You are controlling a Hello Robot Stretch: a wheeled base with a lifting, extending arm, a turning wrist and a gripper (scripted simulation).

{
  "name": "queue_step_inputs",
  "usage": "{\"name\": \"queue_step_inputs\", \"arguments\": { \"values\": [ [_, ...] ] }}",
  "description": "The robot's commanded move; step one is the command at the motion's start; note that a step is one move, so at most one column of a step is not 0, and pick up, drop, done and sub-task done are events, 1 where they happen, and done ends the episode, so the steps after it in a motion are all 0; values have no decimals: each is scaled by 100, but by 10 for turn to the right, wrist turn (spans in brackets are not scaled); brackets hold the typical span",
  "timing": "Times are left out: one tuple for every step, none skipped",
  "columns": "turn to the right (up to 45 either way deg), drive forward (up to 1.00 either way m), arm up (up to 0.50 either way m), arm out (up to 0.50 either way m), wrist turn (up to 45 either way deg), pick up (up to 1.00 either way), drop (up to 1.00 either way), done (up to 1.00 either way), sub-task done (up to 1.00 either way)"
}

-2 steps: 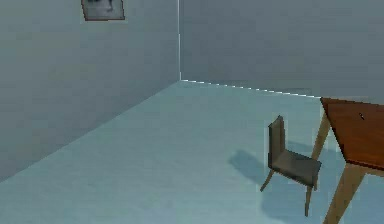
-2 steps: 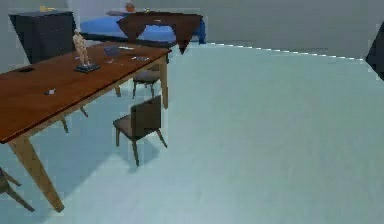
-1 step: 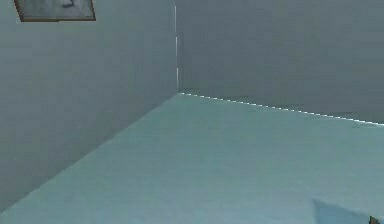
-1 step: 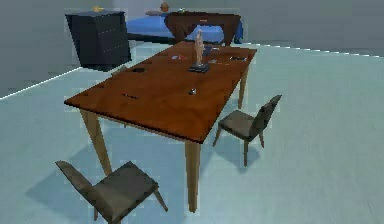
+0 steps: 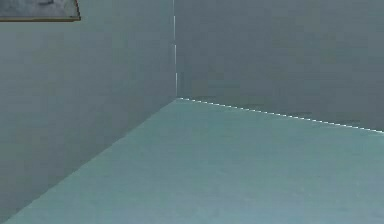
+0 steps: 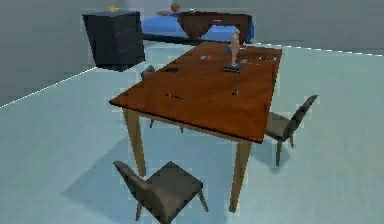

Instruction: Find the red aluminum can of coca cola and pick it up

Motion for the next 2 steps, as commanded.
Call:
{"name": "queue_step_inputs", "arguments": {
  "values": [
    [210,0,0,0,0,0,0,0,0],
    [0,80,0,0,0,0,0,0,0]
  ]
}}
